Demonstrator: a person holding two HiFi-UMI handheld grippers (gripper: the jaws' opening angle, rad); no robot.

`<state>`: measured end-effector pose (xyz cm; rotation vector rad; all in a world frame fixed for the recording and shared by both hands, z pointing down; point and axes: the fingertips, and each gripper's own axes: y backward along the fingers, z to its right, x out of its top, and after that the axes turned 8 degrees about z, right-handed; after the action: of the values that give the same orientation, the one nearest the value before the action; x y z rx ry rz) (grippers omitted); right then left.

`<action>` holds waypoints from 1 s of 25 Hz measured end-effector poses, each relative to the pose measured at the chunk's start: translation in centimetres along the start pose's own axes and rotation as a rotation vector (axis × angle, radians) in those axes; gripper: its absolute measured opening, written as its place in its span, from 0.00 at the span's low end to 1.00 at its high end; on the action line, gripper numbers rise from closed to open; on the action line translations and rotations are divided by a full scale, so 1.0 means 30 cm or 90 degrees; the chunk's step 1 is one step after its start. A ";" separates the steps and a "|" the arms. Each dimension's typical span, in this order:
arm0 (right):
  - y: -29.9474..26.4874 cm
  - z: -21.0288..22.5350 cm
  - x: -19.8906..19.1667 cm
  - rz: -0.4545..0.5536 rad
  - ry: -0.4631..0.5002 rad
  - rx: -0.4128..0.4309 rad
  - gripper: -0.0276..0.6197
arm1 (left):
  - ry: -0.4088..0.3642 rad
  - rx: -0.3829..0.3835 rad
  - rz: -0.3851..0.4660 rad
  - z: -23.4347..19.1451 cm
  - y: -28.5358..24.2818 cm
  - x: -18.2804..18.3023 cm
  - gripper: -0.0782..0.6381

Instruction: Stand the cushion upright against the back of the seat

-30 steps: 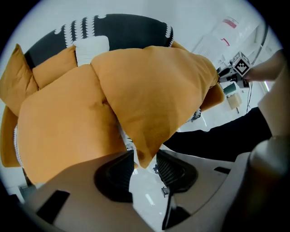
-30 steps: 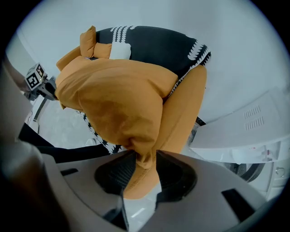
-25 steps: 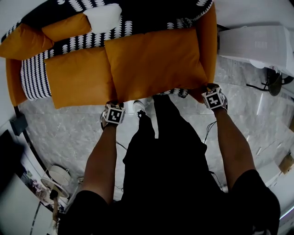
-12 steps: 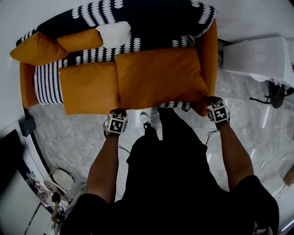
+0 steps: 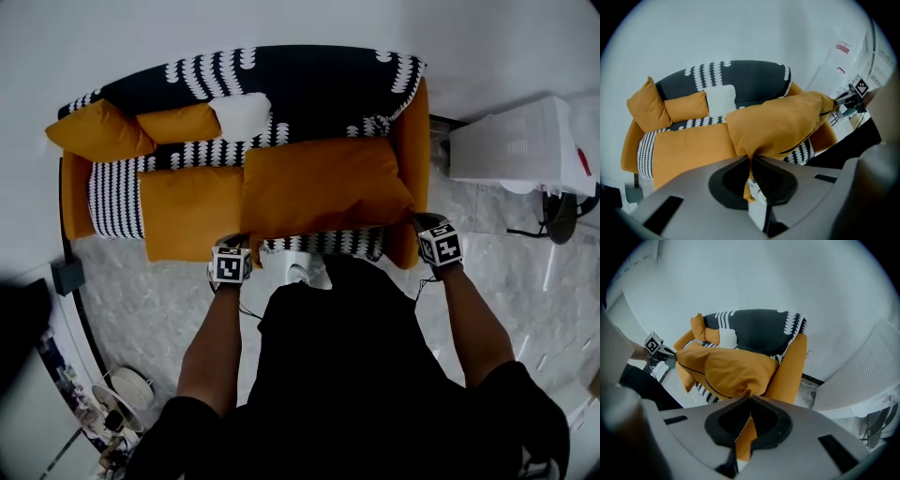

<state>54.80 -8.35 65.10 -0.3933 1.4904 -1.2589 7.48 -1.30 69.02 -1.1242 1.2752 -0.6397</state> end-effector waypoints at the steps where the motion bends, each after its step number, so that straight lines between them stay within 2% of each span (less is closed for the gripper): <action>1: 0.006 0.008 0.021 0.010 -0.005 0.004 0.10 | 0.008 0.007 0.006 -0.007 0.004 0.022 0.16; 5: 0.028 0.026 0.096 0.050 -0.034 0.024 0.10 | 0.037 0.034 0.057 -0.043 0.022 0.133 0.15; 7: 0.036 0.034 0.133 0.072 -0.041 0.030 0.10 | 0.071 0.045 0.077 -0.058 0.038 0.185 0.15; 11: 0.054 0.073 0.231 0.131 -0.064 0.014 0.10 | 0.116 0.062 0.106 -0.089 0.052 0.314 0.15; 17: 0.063 0.131 0.422 0.218 -0.126 -0.003 0.10 | 0.106 0.061 0.173 -0.179 0.073 0.551 0.15; 21: 0.052 0.168 0.529 0.250 -0.153 -0.027 0.10 | 0.094 0.048 0.207 -0.238 0.058 0.689 0.15; 25: 0.044 0.207 0.608 0.273 -0.187 -0.053 0.10 | 0.088 0.024 0.216 -0.262 0.039 0.809 0.14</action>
<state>54.21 -25.21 55.67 -0.2782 1.2901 -0.7663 5.41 -24.57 58.72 -0.8170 1.5239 -0.4891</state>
